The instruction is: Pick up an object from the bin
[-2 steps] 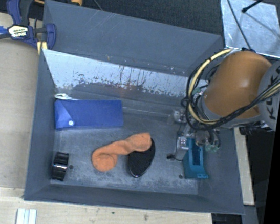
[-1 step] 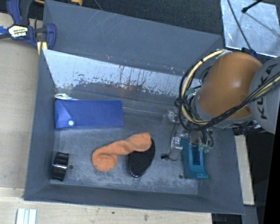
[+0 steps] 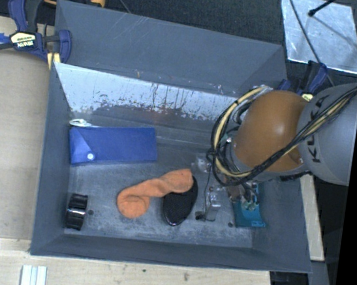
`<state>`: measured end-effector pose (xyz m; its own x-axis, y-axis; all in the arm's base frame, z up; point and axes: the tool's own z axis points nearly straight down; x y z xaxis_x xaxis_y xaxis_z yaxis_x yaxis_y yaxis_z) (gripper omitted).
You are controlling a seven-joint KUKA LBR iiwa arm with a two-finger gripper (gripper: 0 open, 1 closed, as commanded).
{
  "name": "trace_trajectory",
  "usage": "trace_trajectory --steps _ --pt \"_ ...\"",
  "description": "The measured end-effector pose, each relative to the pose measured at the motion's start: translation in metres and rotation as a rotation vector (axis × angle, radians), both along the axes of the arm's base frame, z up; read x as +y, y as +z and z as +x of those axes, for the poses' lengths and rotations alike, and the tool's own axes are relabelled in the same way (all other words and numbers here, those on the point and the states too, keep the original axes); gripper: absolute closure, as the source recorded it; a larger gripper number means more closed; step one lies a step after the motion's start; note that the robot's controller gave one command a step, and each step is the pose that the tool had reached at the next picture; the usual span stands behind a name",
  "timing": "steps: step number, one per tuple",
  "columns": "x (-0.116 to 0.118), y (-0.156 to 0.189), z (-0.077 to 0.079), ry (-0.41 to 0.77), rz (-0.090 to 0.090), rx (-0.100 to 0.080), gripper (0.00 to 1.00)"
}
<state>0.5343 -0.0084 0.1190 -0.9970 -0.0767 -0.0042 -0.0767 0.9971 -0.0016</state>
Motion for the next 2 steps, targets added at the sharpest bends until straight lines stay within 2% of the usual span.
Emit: trace_trajectory --steps 1,2 --pt "0.036 -0.024 0.025 0.191 0.0 0.005 0.0" --pt "0.046 -0.039 0.037 0.313 0.002 -0.001 0.0"
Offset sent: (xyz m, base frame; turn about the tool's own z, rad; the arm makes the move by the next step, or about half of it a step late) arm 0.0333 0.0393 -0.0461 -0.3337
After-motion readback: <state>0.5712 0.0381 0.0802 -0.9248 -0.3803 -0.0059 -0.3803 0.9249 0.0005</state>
